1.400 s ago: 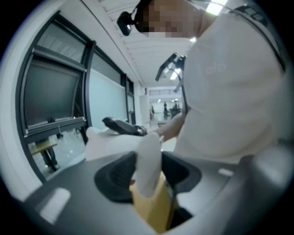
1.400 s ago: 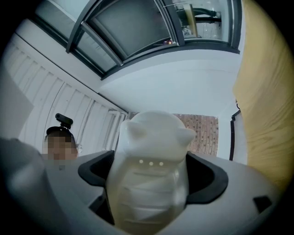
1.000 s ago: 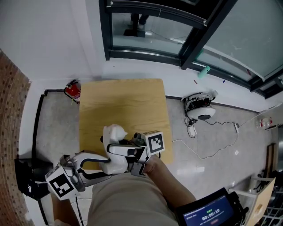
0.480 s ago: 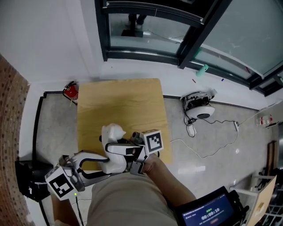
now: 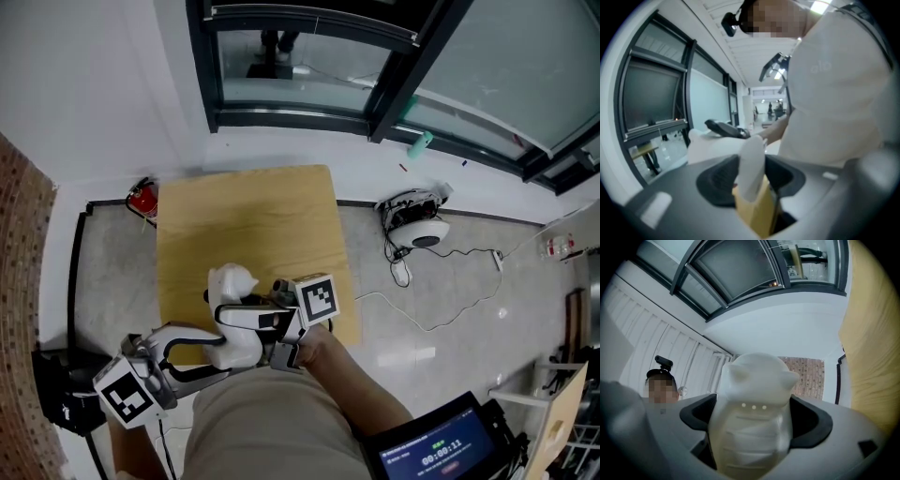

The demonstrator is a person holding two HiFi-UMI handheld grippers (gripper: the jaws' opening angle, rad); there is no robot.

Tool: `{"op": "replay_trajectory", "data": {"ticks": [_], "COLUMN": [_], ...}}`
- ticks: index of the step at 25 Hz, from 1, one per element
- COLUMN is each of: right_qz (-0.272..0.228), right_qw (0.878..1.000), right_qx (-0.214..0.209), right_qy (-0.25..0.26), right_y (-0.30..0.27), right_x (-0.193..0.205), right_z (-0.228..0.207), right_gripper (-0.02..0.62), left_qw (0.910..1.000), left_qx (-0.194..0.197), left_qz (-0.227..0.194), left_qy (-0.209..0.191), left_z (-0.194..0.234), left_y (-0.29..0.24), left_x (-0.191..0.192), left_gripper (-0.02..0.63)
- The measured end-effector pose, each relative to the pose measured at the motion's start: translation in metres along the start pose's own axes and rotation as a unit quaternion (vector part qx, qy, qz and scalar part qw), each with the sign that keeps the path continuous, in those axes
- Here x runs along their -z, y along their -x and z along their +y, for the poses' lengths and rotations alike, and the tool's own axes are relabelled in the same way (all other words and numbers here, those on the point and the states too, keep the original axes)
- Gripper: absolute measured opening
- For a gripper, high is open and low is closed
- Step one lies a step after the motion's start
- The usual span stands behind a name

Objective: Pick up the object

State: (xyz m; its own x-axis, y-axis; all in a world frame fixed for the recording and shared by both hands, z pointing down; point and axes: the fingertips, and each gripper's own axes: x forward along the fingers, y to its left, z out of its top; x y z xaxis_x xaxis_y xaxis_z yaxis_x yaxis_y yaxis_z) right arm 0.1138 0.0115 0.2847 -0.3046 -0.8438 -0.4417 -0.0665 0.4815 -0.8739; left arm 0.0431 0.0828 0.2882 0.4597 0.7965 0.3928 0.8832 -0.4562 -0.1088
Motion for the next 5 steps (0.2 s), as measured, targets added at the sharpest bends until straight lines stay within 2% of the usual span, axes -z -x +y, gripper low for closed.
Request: {"op": "replay_trajectory", "data": {"ticks": [5], "right_qz": [0.002], "right_qw": [1.0], "right_qx": [0.002], "right_qy": [-0.003], "right_y": [0.0004], "right_x": [0.0009], "right_z": [-0.0008], "right_gripper": [0.468], "left_qw": [1.0], "left_qx": [-0.002], "left_qz": [0.001], "left_qy": [0.003], "left_z": [-0.0005], "left_y": [-0.0007], "left_x": [0.001], "left_gripper": [0.176]}}
